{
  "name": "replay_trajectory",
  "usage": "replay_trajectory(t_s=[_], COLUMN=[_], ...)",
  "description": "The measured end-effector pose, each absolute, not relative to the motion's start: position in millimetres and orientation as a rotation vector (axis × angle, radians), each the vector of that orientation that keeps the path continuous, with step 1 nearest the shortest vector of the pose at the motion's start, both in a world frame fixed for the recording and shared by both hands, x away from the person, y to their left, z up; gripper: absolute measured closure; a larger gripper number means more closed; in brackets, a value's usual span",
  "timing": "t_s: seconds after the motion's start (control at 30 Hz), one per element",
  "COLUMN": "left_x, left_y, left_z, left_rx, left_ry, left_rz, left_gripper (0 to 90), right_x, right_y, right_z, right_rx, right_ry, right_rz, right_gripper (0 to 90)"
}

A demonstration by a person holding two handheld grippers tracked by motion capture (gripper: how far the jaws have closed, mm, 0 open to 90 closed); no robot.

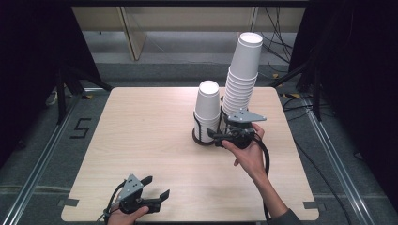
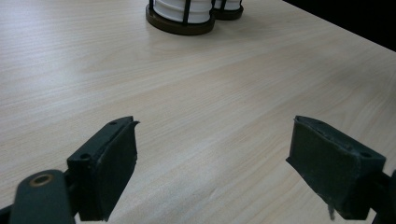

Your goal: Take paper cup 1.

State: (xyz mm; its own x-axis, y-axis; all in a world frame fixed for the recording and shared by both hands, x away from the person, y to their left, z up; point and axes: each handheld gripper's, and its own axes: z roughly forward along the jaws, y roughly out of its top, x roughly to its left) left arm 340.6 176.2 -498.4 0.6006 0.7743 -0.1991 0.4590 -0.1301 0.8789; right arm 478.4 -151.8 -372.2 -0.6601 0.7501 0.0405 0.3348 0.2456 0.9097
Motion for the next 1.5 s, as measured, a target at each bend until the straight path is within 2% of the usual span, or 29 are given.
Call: replay_trajectory(t_s=[0.73, 1.03, 1.5], left_x=[341.5, 341.7, 341.2], left_y=[175.8, 176.2, 176.1], left_z=[-500.3, -500.1, -500.2], left_rx=[1.775, 1.774, 1.774], left_ry=[1.008, 1.01, 1.011], left_rz=[0.362, 0.36, 0.359], left_gripper=[14.6, 14.6, 14.6], right_x=[516.8, 531.2, 548.3], right_y=[-133.1, -119.5, -110.6], right_z=[-341.7, -336.7, -337.9], right_rx=[1.049, 1.102, 1.187], right_ry=[2.052, 2.033, 1.994], right_rz=[1.321, 1.287, 1.27], right_gripper=[20.9, 17.6, 17.8])
